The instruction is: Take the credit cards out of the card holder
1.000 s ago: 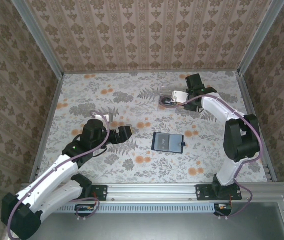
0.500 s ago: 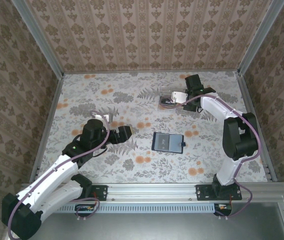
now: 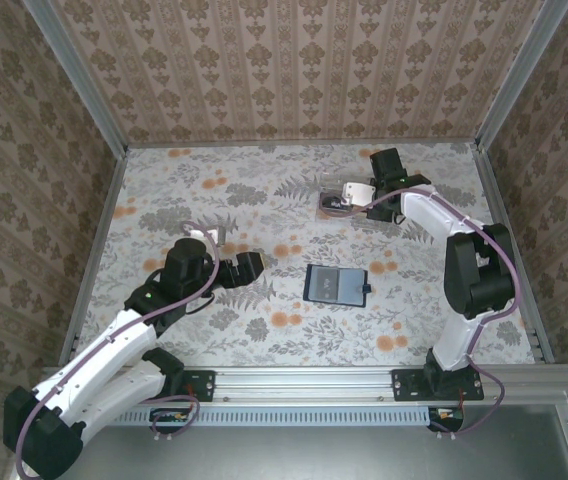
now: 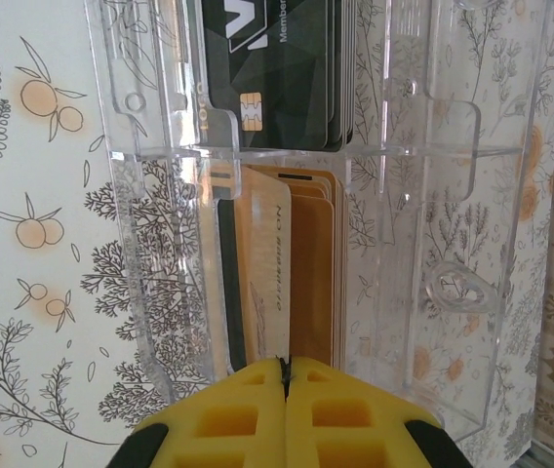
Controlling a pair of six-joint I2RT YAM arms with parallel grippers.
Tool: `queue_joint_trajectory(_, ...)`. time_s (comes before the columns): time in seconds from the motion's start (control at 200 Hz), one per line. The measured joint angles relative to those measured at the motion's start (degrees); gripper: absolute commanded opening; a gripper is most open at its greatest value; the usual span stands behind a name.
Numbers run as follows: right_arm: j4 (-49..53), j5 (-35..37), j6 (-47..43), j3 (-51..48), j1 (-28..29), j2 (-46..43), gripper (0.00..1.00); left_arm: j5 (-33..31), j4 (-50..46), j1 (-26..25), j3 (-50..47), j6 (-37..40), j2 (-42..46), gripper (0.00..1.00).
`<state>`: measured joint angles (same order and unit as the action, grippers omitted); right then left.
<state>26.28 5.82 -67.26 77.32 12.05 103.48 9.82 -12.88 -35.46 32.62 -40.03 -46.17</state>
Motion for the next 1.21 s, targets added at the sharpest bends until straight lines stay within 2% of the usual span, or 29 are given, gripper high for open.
queue_joint_trajectory(0.065, -0.20, 0.00, 0.22, 0.17, -0.09, 0.24, 0.11, 0.00, -0.02, 0.00, 0.00, 0.00, 0.00, 1.00)
queue_joint_trajectory(0.63, -1.40, 1.68, 1.68, 1.51, -0.26, 3.15, 0.09, 0.24, 0.00, 0.33, -0.22, 0.00, 0.00, 1.00)
queue_joint_trajectory(1.205, -1.84, 1.77, 4.28, 2.14, -0.46, 4.15, 0.15, 0.46, 0.00, 0.63, -0.42, 0.00, 0.00, 1.00)
